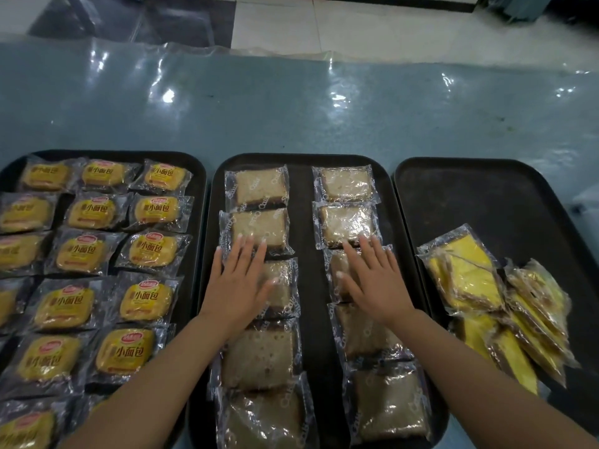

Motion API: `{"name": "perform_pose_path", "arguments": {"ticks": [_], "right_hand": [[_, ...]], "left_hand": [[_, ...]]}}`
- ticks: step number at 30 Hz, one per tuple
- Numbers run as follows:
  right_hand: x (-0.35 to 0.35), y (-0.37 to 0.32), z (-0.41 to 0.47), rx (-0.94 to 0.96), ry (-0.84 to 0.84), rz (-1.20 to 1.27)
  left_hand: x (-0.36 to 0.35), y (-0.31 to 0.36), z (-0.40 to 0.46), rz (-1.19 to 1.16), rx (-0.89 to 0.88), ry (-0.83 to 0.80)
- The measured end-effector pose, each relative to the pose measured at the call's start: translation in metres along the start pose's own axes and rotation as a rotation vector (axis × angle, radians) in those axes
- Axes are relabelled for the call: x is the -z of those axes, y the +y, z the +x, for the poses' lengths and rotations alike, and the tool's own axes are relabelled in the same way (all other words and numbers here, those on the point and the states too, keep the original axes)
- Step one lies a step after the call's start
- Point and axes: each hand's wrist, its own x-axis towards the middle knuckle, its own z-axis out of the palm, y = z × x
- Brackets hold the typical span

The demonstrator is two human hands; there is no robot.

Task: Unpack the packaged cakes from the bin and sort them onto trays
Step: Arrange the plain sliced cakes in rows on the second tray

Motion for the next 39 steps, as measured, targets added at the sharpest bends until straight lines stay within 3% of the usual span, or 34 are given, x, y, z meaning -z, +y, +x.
{"name": "perform_pose_path", "arguments": {"ticks": [9,21,29,39], "right_hand": [[0.003,0.016,0.057,-0.086,-0.077,-0.033],[0.011,0.024,0.082,-0.051,0.101,0.022],[0.02,0.03,0.136,-0.069,-0.006,0.024],[0.009,0.026,0.143,-0.099,0.005,-0.012]], "left_hand": [[0.001,-0.002,0.064,-0.067,0.079,-0.104],[0.007,-0.009,0.094,-0.061,0.066,0.004],[0.002,-0.017,0.132,-0.033,0.072,-0.089],[-0.006,-0.015,0.14,-0.025,0.106,-0.041]]}}
